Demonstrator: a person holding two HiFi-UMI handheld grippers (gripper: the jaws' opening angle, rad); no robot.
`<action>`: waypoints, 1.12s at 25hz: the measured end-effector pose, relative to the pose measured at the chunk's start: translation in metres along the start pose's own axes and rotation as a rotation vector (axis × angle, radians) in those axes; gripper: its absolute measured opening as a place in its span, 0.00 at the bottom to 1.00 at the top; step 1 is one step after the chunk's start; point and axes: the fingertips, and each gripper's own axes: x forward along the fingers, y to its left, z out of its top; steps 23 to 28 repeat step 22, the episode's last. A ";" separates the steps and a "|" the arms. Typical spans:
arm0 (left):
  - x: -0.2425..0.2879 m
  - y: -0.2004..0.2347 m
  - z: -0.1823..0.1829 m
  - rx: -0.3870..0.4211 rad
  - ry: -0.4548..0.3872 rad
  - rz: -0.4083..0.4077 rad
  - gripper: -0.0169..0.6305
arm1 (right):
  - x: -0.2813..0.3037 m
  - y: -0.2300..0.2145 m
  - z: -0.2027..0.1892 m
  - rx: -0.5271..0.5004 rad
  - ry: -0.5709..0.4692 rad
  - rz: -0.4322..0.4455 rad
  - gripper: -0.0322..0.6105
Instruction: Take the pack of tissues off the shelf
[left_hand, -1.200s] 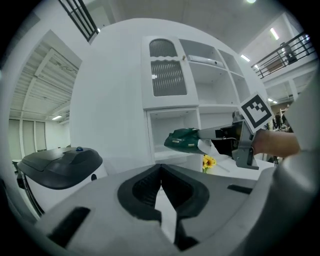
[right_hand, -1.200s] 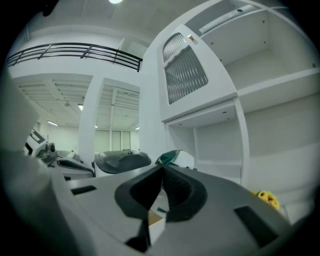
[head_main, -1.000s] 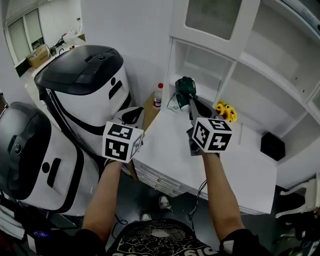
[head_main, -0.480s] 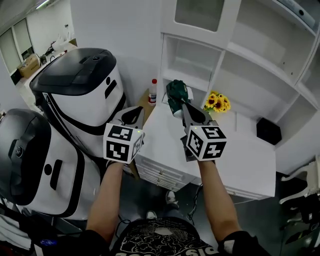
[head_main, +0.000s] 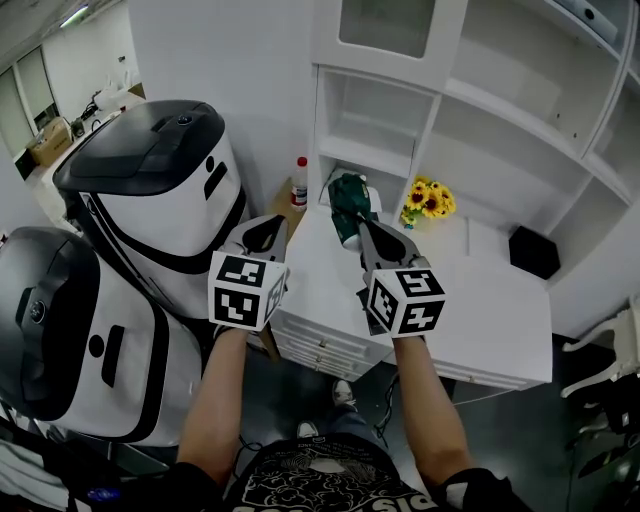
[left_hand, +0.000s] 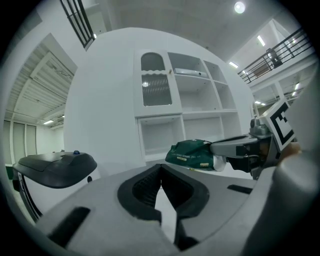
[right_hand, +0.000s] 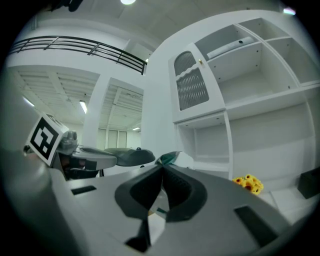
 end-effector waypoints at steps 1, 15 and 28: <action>0.000 0.000 0.000 0.000 0.000 0.000 0.04 | -0.001 0.000 0.000 0.003 -0.001 -0.001 0.06; 0.004 -0.003 0.001 0.004 -0.002 -0.014 0.04 | -0.005 -0.008 -0.001 0.011 0.005 -0.019 0.06; 0.005 -0.006 0.002 0.002 -0.001 -0.012 0.04 | -0.007 -0.010 0.000 0.010 0.004 -0.015 0.06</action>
